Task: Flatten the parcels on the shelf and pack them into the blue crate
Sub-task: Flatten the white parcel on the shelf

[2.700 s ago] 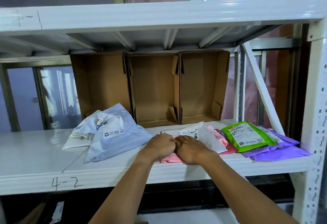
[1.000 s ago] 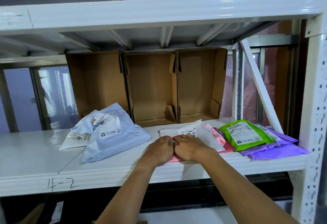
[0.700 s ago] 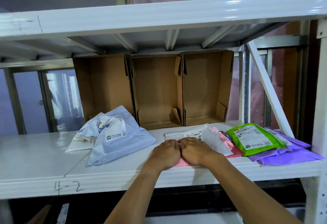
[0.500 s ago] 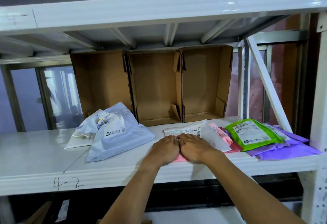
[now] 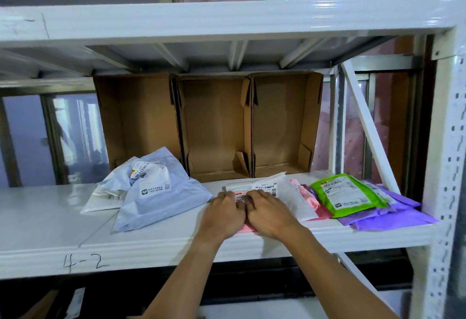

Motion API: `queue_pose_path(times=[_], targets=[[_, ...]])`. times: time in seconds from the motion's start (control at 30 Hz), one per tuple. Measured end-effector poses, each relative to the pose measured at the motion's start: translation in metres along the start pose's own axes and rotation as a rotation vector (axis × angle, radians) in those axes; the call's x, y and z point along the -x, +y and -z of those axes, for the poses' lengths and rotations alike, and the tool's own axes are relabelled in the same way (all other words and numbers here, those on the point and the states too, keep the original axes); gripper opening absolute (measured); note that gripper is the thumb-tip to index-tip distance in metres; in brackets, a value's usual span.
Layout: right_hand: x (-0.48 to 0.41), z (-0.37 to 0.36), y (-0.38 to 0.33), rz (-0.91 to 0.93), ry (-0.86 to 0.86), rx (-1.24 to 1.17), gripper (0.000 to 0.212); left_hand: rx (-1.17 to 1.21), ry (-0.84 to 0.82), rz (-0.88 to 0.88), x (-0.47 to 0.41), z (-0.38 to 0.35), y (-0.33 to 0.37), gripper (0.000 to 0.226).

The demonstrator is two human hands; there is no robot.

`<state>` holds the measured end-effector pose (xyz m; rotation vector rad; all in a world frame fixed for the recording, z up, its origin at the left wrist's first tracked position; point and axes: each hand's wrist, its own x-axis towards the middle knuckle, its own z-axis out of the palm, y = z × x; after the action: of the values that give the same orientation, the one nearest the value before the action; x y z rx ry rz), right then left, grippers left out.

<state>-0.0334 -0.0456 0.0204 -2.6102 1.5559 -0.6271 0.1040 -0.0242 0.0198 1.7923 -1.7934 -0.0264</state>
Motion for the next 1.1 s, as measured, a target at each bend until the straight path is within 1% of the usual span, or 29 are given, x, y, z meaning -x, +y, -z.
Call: queue_pose_path(times=[0.07, 0.23, 0.47, 0.53, 0.6, 0.7, 0.77, 0.83, 0.97, 1.1], targets=[[0.003, 0.001, -0.002, 0.005, 0.052, -0.068, 0.043, -0.005, 0.073, 0.028, 0.002, 0.002, 0.0, 0.036], [0.008, 0.004, -0.003, 0.029, 0.043, -0.056, 0.048, 0.132, 0.146, 0.13, 0.0, 0.007, -0.002, 0.021], [0.007, 0.003, 0.001, -0.07, 0.169, -0.095, 0.053, 0.255, 0.187, 0.136, 0.001, 0.01, -0.005, 0.017], [0.006, 0.002, 0.004, -0.122, 0.217, -0.083, 0.057, 0.294, 0.133, 0.1, 0.002, 0.011, -0.005, 0.018], [0.007, 0.002, 0.005, -0.153, 0.247, -0.064, 0.057, 0.293, 0.024, 0.042, 0.003, 0.008, -0.005, 0.022], [0.007, 0.001, 0.003, -0.095, 0.315, -0.056, 0.043, 0.216, -0.099, -0.002, 0.002, 0.007, -0.006, 0.03], [0.009, 0.0, 0.0, -0.04, 0.324, -0.033, 0.038, 0.167, -0.135, -0.02, 0.002, 0.007, -0.007, 0.034], [0.011, -0.003, 0.0, -0.026, 0.307, 0.022, 0.036, 0.131, -0.169, -0.037, 0.002, 0.007, -0.006, 0.036], [0.013, -0.005, -0.001, -0.104, 0.362, 0.05, 0.033, 0.103, -0.232, -0.059, 0.001, 0.006, -0.006, 0.04], [0.014, -0.001, -0.003, -0.133, 0.309, 0.042, 0.028, 0.077, -0.242, -0.081, 0.004, 0.007, -0.004, 0.043]])
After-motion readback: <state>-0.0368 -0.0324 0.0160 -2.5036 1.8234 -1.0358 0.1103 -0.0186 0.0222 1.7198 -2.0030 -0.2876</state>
